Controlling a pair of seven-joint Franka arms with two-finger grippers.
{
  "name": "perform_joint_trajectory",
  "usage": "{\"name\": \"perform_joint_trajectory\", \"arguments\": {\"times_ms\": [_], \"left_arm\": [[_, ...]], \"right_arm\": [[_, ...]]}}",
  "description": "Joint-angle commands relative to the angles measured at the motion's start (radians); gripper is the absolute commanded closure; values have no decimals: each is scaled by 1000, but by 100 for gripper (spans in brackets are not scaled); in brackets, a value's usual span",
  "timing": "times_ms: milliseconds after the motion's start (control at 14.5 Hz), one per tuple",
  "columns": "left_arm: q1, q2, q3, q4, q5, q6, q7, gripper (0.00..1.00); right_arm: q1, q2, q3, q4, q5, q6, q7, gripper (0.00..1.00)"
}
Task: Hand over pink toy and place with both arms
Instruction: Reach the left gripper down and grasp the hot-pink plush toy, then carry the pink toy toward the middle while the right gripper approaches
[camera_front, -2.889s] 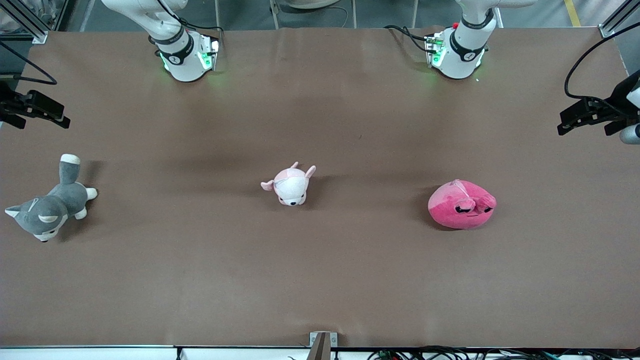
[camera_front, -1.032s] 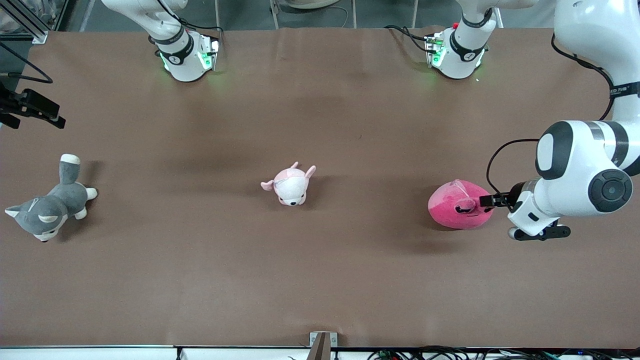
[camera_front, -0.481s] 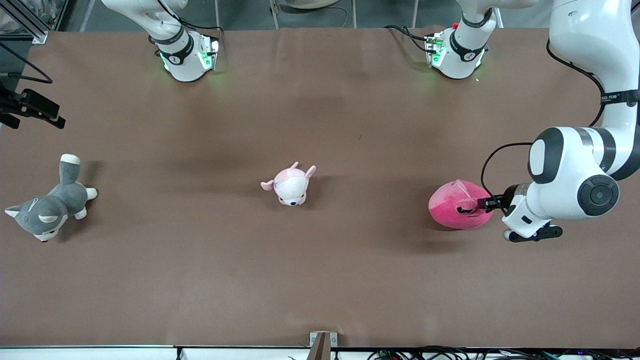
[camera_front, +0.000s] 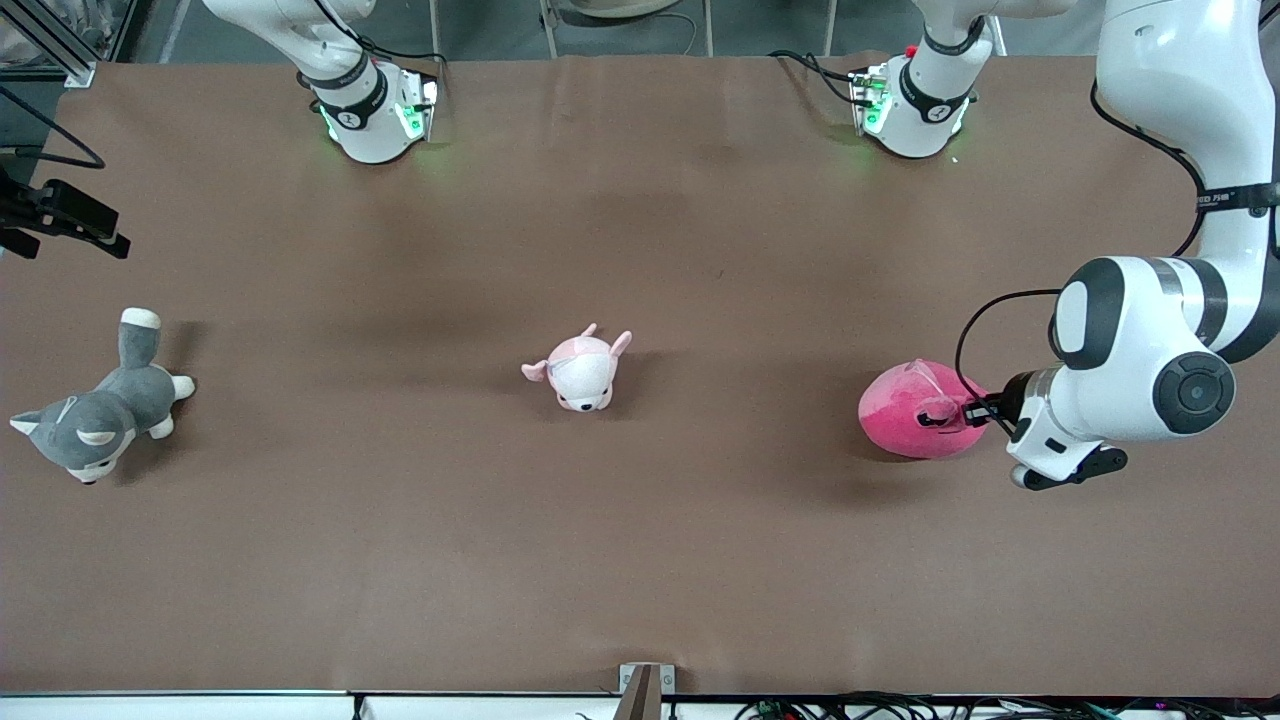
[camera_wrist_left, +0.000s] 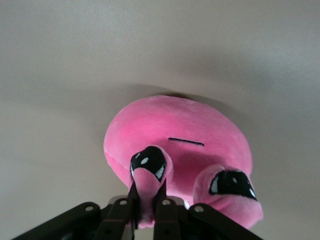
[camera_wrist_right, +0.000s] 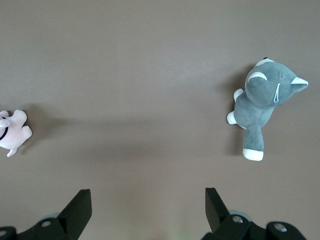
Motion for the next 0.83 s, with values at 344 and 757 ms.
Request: {"name": "perform_joint_trajectory", "arguments": {"times_ms": [344, 757], "left_arm": [[0, -107, -241, 180, -8, -244, -309, 100], [-6, -105, -514, 244, -7, -249, -592, 100]], "right_arm": [[-41, 186, 1, -4, -15, 119, -8, 0], [66, 175, 7, -18, 79, 74, 604, 0]]}}
